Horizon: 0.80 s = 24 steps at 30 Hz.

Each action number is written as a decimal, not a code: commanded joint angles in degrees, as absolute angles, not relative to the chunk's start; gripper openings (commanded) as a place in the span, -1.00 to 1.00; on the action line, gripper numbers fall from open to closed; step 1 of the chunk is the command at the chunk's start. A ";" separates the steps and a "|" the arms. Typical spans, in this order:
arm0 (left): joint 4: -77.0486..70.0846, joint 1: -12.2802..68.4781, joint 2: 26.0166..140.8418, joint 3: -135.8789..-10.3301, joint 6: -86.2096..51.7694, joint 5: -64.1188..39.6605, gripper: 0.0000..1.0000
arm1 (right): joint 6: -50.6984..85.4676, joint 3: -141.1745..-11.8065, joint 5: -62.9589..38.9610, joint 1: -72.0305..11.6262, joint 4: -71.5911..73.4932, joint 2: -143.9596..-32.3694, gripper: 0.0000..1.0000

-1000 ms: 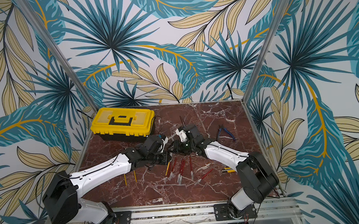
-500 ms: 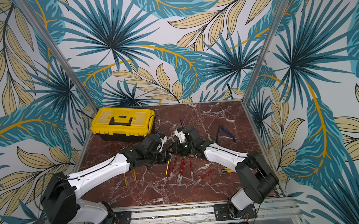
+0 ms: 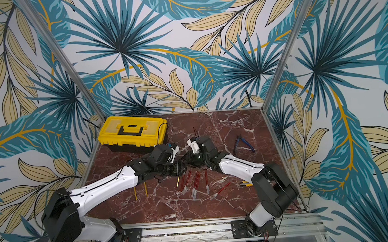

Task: Remove protective caps from carving knives
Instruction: Remove the protective sleeve from the carving knife.

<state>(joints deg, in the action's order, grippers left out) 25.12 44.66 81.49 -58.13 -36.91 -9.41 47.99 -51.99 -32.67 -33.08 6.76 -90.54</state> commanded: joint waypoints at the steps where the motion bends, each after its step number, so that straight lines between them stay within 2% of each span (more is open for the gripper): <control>1: 24.58 44.21 79.54 -57.11 -37.00 -8.58 0.11 | 47.75 -53.95 -33.91 -32.78 7.32 -91.49 -1.00; 3: 24.63 44.12 79.19 -56.46 -37.00 -8.13 0.10 | 47.25 -54.73 -33.75 -32.62 6.47 -91.58 -1.00; 6: 24.95 43.95 79.01 -55.80 -37.00 -7.68 -0.04 | 46.93 -55.27 -33.96 -32.52 5.93 -91.66 -1.00; 11: 26.27 43.77 79.58 -55.59 -36.72 -7.46 -0.08 | 46.96 -55.28 -34.11 -32.25 5.72 -91.58 -1.00; 13: 26.29 43.70 79.63 -55.37 -36.83 -7.35 -0.35 | 46.94 -55.28 -34.10 -32.18 5.70 -91.56 -1.00; 17: 26.30 43.68 79.44 -55.28 -36.98 -7.03 -0.70 | 46.93 -55.45 -34.33 -32.09 5.69 -91.84 -1.00; 24: 26.36 43.68 79.82 -55.20 -37.00 -7.01 -0.99 | 47.36 -55.89 -35.06 -31.39 6.08 -92.41 -1.00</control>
